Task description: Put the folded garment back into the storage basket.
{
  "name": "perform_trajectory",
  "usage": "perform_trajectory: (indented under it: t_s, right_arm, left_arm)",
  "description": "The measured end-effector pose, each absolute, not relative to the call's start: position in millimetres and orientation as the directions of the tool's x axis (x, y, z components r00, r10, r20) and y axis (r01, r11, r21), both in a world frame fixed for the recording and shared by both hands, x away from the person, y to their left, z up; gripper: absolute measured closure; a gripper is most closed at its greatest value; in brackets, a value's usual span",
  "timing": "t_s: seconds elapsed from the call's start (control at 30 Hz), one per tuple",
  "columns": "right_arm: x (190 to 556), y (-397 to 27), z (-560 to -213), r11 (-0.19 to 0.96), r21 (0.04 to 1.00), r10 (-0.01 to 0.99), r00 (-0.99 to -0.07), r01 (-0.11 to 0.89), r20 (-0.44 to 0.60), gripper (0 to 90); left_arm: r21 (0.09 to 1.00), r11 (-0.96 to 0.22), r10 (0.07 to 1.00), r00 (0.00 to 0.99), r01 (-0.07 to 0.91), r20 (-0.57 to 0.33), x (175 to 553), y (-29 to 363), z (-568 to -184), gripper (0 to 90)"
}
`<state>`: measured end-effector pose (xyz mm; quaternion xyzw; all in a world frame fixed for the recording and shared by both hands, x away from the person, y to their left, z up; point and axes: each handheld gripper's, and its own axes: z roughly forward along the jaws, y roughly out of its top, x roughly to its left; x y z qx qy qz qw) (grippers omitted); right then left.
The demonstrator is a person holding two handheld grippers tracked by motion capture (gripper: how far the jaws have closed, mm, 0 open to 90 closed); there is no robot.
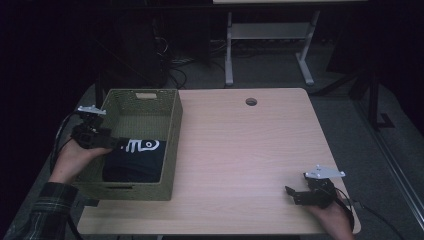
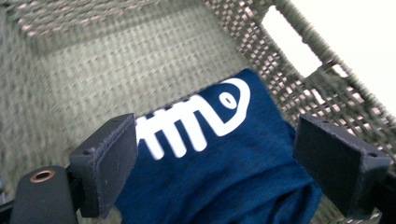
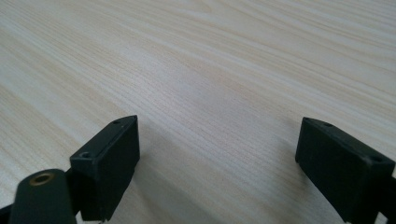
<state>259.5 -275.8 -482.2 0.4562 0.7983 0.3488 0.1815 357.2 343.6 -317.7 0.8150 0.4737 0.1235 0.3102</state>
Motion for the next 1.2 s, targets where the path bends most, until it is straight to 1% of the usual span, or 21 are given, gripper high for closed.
perform_trajectory:
  t_s: [0.4,0.6,1.03,1.2]
  right_arm:
    - [260,-276,-482,0.342,0.723,0.854,-0.52,0.6,0.027,13.3]
    - [260,-276,-482,0.341,0.723,0.854,-0.519,0.601,0.028,13.3]
    - [260,-276,-482,0.341,0.723,0.854,-0.519,0.601,0.028,13.3]
    - [260,-276,-482,0.341,0.723,0.854,-0.519,0.6,0.028,13.3]
  left_arm:
    - [0.669,-0.401,0.8,0.595,0.626,-0.077,353,298,-313,13.6]
    - [0.708,-0.392,0.782,0.618,0.587,-0.08,351,274,-310,13.7]
    - [0.73,-0.429,0.708,0.7,0.532,-0.095,343,210,-319,13.7]
    - [0.719,-0.472,0.665,0.741,0.511,-0.091,340,183,-324,13.7]
